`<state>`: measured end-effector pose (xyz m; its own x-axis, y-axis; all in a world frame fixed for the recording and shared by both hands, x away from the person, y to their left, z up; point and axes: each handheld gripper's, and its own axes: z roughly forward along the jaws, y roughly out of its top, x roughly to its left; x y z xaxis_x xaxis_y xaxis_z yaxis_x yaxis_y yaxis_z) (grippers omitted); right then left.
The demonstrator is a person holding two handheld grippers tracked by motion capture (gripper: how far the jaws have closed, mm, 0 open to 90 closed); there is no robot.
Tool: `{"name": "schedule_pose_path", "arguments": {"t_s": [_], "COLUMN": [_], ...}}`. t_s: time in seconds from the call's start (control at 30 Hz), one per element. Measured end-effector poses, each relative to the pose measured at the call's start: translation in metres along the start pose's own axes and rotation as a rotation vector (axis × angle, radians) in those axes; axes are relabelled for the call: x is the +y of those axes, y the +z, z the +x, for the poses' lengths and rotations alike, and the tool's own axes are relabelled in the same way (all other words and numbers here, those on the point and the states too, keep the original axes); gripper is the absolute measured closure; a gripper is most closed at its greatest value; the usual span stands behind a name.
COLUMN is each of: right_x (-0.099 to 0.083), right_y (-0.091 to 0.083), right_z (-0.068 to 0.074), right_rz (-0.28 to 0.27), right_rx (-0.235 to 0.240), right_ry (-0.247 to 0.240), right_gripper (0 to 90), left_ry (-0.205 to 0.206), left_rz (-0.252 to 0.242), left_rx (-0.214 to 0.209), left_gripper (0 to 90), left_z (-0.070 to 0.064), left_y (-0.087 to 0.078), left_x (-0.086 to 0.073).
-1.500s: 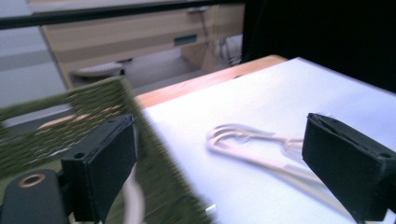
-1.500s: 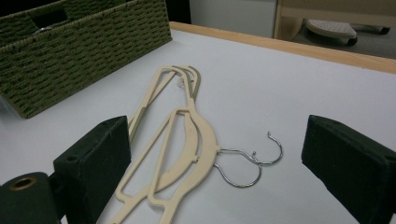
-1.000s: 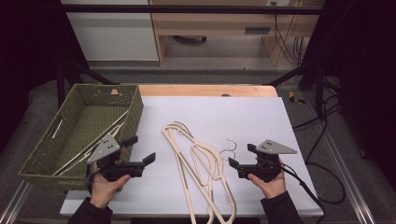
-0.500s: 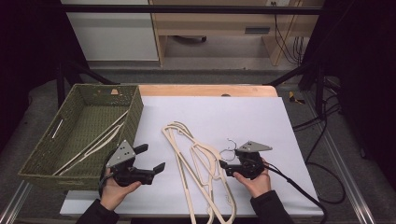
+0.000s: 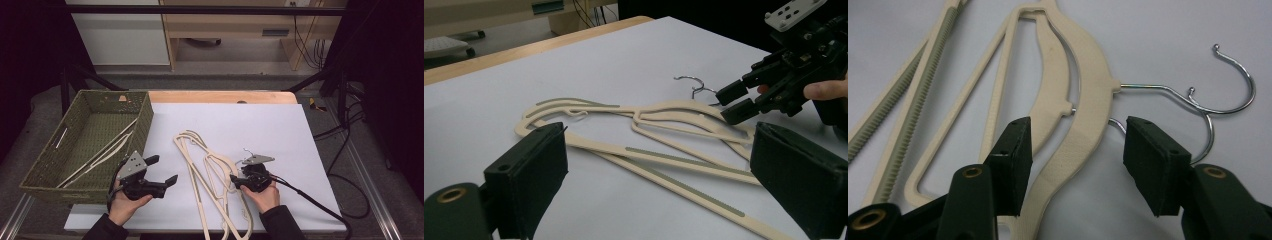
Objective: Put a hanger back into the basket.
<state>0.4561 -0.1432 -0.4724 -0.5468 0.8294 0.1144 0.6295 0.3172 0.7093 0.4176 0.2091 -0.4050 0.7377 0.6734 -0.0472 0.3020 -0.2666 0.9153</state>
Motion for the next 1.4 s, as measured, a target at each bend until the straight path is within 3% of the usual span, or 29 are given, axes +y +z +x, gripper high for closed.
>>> {"name": "schedule_pose_path", "arguments": {"t_s": [0.4, 0.63, 1.1, 1.4], "right_x": [-0.0008, -0.0002, 0.0011, 0.0009], "right_y": [0.0079, 0.0078, 0.001, 0.0], "right_z": [0.0021, 0.003, 0.0012, 0.0032], "right_rz": [0.012, 0.017, 0.078, 0.077], "right_rx": [-0.017, -0.025, -0.023, 0.006], "right_ry": [-0.01, -0.015, -0.029, -0.024], "right_gripper": [62.0, 63.4, 68.4, 69.3], "left_ry": [-0.006, -0.004, -0.001, -0.001], "left_rz": [0.003, 0.011, 0.025, 0.03], "left_rx": [0.004, 0.004, 0.007, 0.004], "left_gripper": [8.0, 8.0, 8.1, 8.1], "left_z": [0.002, 0.0016, 0.001, 0.0005], "left_y": [0.0005, 0.0013, 0.0026, 0.0038], "left_x": [-0.0009, -0.0014, -0.0028, -0.0036]}}
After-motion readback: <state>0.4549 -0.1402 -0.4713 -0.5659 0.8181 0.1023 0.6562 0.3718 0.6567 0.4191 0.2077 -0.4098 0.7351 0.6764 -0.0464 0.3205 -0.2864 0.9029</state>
